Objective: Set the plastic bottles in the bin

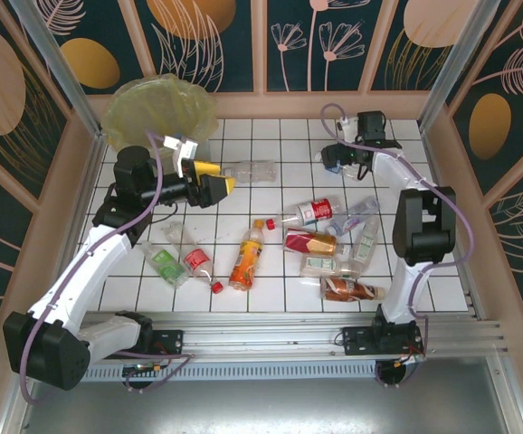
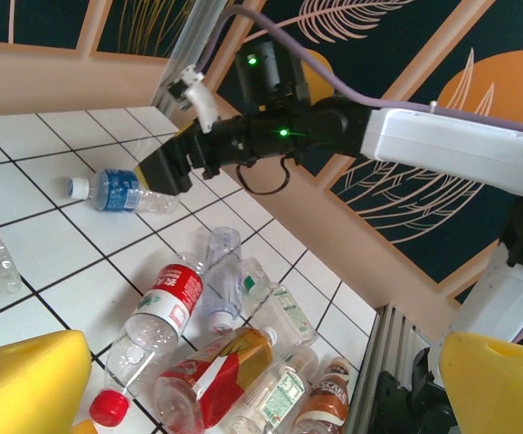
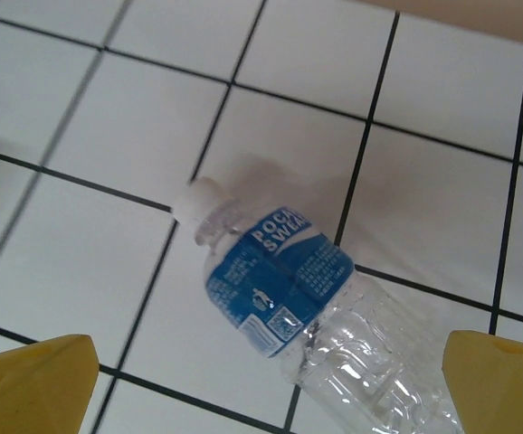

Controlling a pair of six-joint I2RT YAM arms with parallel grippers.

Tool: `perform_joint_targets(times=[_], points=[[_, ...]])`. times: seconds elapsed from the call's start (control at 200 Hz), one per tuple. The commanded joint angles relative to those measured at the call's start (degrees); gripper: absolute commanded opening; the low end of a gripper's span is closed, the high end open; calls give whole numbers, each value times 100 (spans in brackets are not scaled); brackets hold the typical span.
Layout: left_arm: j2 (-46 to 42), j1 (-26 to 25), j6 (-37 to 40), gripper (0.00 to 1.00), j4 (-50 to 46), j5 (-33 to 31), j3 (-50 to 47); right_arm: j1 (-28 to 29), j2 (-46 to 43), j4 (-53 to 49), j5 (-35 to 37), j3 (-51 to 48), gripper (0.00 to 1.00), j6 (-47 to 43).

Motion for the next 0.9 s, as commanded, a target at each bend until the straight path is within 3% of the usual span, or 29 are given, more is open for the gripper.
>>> perform_joint_targets(times=[0.0,0.245,0.896], points=[[-72,-41,-97,99,300,148,-63,8,216,-272,352,294,98,-307],[-116,-40,-54,99,279,109,-59,-4,535,-284,762,471,96,-514],[-215,-41,-35,99,248,52,-203,67,942,-230,646,264,89,-342]])
